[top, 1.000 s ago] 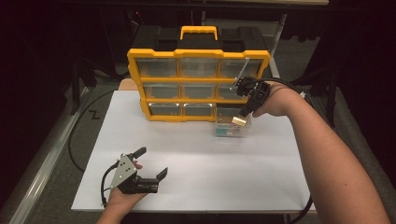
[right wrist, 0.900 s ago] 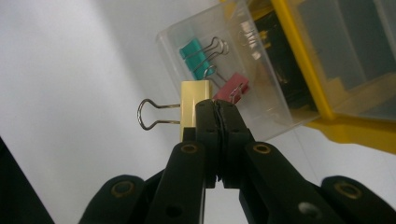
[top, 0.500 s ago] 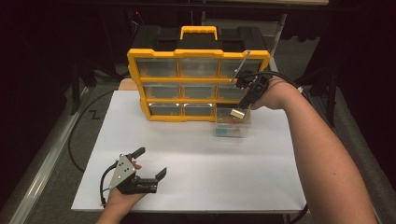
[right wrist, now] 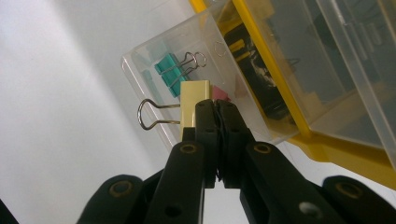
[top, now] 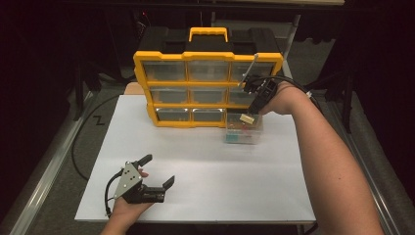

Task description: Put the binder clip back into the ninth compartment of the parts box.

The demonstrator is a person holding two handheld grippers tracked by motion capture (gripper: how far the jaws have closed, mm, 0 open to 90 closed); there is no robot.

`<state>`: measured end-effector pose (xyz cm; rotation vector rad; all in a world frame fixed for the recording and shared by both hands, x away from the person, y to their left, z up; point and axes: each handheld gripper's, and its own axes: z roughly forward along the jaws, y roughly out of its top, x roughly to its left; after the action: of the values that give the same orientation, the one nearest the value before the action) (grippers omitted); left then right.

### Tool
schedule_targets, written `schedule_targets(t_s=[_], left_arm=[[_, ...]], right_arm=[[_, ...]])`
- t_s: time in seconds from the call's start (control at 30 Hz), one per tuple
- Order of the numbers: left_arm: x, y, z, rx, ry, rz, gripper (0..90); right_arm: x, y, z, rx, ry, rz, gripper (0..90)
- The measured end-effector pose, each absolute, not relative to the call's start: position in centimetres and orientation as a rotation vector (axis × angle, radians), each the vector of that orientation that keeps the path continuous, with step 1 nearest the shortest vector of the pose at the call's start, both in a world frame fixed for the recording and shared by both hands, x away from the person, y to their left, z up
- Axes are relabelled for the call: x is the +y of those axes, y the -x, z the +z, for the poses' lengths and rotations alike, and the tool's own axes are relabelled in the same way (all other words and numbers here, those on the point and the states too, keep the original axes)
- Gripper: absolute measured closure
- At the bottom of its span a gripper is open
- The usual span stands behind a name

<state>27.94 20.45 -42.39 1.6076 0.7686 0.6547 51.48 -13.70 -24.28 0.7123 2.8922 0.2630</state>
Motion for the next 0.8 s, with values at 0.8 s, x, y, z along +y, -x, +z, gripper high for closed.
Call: schedule_targets(t_s=[0.8], left_arm=[[20.5,-27.9,-42.4,0.768,-1.604,0.651,0.2]], right_arm=[[-12.2,-51.9,-25.5,2.907,-0.784,0.263,65.1]])
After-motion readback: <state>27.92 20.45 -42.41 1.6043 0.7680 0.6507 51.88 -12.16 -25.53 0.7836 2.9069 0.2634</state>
